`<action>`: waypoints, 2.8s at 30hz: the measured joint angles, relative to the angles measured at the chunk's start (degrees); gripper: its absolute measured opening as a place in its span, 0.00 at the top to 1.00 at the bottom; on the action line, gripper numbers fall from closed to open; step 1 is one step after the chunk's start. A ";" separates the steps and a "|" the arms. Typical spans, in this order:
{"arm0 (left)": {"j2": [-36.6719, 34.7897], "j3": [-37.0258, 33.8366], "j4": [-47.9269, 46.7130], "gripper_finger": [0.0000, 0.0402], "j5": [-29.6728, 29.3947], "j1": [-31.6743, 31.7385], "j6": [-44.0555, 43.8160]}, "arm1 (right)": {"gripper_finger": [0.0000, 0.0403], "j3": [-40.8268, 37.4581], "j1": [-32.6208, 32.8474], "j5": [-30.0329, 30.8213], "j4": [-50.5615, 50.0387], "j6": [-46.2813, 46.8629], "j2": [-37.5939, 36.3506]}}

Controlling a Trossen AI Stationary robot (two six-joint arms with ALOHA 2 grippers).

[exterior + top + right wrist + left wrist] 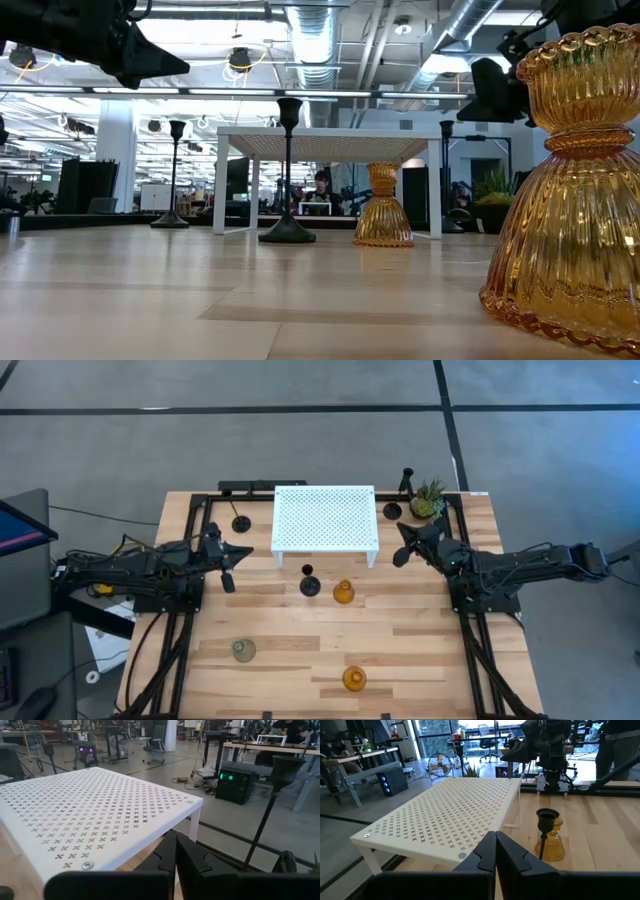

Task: Pick & Place candle stick holders
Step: Put the top right black candle holder on the shelf

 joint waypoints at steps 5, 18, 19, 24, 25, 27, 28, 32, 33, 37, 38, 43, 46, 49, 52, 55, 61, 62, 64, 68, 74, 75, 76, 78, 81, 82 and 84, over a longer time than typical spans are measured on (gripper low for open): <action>0.00 0.00 0.00 0.99 0.00 0.00 -0.02 | 1.00 0.00 -0.03 0.02 -0.02 0.00 0.00; 0.00 0.00 0.00 0.99 0.00 0.00 -0.02 | 0.74 -0.02 -7.67 0.00 0.30 -1.65 6.18; 0.00 0.00 -0.01 0.99 0.00 0.00 -0.02 | 0.70 -0.02 -8.42 0.00 0.57 -1.06 7.07; 0.00 0.00 -0.01 0.99 0.00 0.00 -0.02 | 0.52 -0.04 -12.86 -0.05 5.25 1.95 11.53; 0.00 0.00 -0.01 0.99 0.00 0.00 -0.02 | 0.50 -0.04 -13.83 -0.30 6.86 1.97 12.30; 0.00 -0.02 -0.01 0.99 0.00 0.00 -0.04 | 0.47 -0.04 -16.00 -1.72 10.04 1.95 13.68; 0.00 -0.02 -0.01 0.99 0.00 0.00 -0.02 | 0.46 0.04 -17.21 -3.34 11.12 1.97 14.33; 0.00 -0.02 -0.01 0.99 0.00 0.00 -0.03 | 0.47 2.58 -22.10 -8.89 11.77 2.16 17.20; 0.00 -0.02 -0.01 0.99 0.00 0.00 -0.02 | 0.47 3.42 -23.17 -9.78 11.76 2.11 18.22; 0.00 -0.02 -0.01 0.99 0.00 0.00 -0.04 | 0.51 7.06 -26.86 -12.26 11.46 1.64 22.73; 0.00 -0.02 -0.01 0.99 0.00 0.00 -0.04 | 0.51 7.78 -27.70 -12.25 11.34 1.52 23.86; 0.00 -0.02 -0.01 0.99 0.00 0.00 -0.04 | 0.52 10.18 -31.37 -12.26 11.27 1.51 28.99; 0.00 -0.02 -0.01 0.99 0.02 0.00 -0.04 | 0.52 11.19 -33.01 -12.26 11.26 1.53 31.59; 0.00 -0.02 -0.01 0.99 0.00 0.00 -0.04 | 0.52 12.33 -34.53 -12.26 11.49 1.53 33.88; 0.00 -0.02 -0.01 0.99 0.00 0.00 -0.04 | 0.52 13.63 -36.02 -12.27 11.63 1.53 35.93; 0.00 -0.02 -0.01 0.99 0.02 0.00 -0.04 | 0.54 14.86 -37.37 -12.28 11.64 1.53 37.81; 0.00 -0.02 -0.01 0.99 0.02 0.00 -0.04 | 0.60 16.12 -38.88 -13.74 11.67 1.54 39.95; 0.00 -0.02 -0.01 0.99 0.01 0.00 -0.04 | 0.62 16.13 -38.88 -13.74 11.67 1.53 40.09; 0.00 -0.02 -0.02 0.99 0.02 0.00 -0.03 | 0.69 16.13 -38.84 -13.77 11.38 1.53 40.13; 0.00 -0.02 -0.02 0.99 0.00 0.00 -0.04 | 0.84 16.13 -38.31 -13.77 10.60 0.03 39.39; 0.00 -0.02 -0.03 0.99 0.00 0.00 -0.04 | 0.97 16.13 -36.80 -13.86 8.68 -2.76 36.65; 0.00 -0.02 -0.03 0.99 0.00 0.00 -0.04 | 0.97 16.13 -36.59 -13.86 7.94 -2.81 36.01; 0.00 -0.02 -0.03 0.99 0.00 0.00 -0.04 | 0.98 16.13 -36.47 -13.86 6.95 -2.84 35.29; 0.00 -0.02 -0.03 0.99 0.00 0.00 -0.04 | 0.99 16.13 -36.08 -13.88 4.23 -2.82 33.58; 0.00 -0.02 -0.03 0.99 0.00 0.00 -0.04 | 0.98 16.13 -35.34 -14.03 0.94 -2.40 30.68; 0.00 -0.02 -0.03 0.99 0.00 0.02 -0.04 | 0.99 16.13 -35.05 -14.35 0.33 -2.46 29.63; 0.00 -0.02 -0.03 0.99 0.00 0.02 -0.03 | 0.99 16.13 -34.43 -15.40 -0.41 -2.45 27.39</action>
